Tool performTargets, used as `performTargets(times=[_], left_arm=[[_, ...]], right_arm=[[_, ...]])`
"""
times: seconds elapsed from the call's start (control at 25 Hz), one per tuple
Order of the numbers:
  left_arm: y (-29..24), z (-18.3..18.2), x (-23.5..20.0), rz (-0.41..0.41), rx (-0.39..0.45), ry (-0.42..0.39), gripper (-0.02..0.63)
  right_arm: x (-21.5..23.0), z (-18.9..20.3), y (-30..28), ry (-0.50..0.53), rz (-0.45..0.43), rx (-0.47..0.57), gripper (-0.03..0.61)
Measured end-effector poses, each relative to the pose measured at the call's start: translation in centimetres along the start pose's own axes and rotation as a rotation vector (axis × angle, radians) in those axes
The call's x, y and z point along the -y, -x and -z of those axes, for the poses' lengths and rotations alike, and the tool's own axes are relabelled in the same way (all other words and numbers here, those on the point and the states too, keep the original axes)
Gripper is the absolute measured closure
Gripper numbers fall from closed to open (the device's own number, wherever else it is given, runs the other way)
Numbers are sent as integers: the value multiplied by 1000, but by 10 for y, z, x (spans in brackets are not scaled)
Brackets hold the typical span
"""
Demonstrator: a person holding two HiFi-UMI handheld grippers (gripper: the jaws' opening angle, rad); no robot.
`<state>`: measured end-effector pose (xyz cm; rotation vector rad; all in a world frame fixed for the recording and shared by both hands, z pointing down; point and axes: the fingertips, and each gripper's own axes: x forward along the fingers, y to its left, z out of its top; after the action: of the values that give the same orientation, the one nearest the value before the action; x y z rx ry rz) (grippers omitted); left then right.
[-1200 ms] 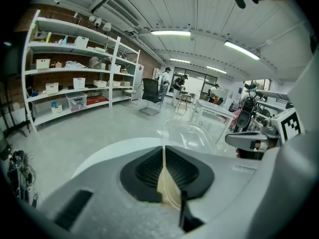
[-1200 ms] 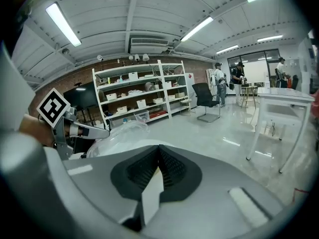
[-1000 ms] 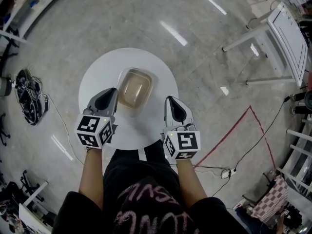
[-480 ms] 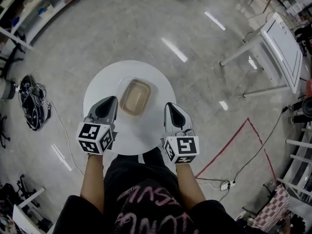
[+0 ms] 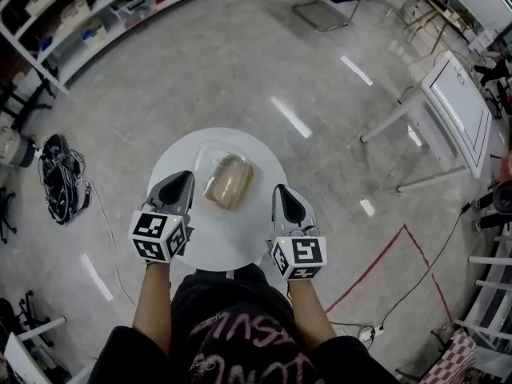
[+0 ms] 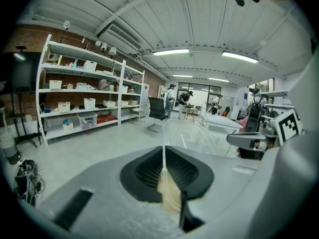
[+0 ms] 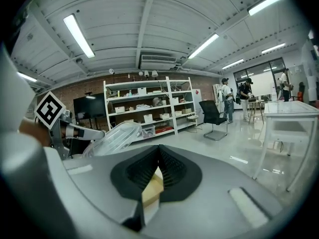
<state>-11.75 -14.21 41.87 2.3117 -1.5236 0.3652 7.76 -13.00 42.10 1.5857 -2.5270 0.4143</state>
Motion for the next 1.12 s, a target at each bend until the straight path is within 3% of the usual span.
performTargets(times=[1.12], left_arm=[[59, -52, -3, -101, 169, -49, 600]], right_arm=[[-25, -56, 11, 72, -88, 125, 569]])
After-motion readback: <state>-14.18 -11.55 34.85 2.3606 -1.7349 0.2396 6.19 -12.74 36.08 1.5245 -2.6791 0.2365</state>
